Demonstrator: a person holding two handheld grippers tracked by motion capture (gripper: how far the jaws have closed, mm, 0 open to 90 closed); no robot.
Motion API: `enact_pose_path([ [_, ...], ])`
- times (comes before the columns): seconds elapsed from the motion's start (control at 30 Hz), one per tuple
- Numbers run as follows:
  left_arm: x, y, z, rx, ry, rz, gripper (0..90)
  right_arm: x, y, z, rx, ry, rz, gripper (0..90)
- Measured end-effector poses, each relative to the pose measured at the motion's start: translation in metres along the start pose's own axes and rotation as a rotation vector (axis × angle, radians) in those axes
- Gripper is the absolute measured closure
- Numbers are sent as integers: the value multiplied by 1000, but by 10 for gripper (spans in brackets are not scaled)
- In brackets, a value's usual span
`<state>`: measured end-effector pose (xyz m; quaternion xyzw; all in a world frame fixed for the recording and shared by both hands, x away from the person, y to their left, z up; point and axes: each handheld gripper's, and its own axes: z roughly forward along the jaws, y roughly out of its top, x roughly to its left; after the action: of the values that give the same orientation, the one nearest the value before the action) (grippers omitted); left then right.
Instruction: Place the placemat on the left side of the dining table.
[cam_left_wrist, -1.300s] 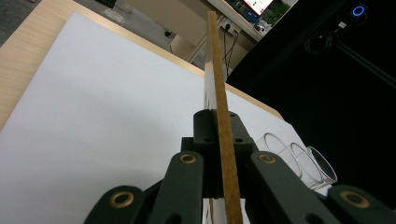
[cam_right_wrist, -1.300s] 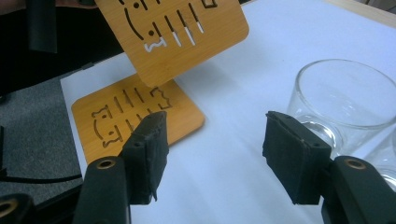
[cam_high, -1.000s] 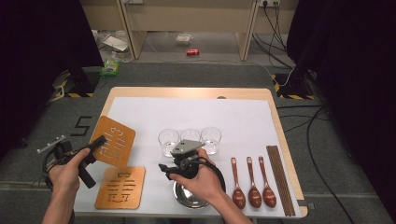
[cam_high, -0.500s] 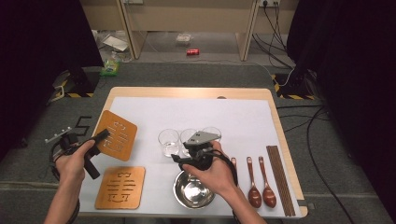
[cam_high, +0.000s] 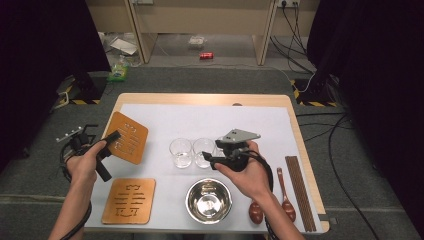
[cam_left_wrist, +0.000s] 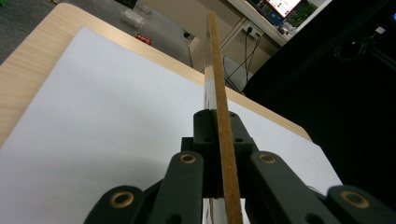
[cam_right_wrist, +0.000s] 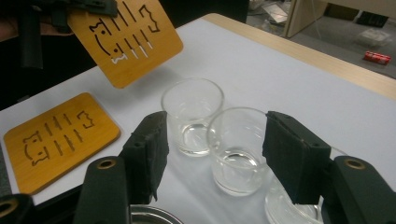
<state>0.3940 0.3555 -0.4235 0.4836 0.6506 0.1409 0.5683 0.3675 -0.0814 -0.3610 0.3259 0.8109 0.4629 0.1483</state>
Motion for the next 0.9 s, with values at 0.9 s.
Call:
enact_pose_path([
  [0.9,-1,11,44,5,50,-10,858,-46,-53,-48,-65,-103,162,414],
])
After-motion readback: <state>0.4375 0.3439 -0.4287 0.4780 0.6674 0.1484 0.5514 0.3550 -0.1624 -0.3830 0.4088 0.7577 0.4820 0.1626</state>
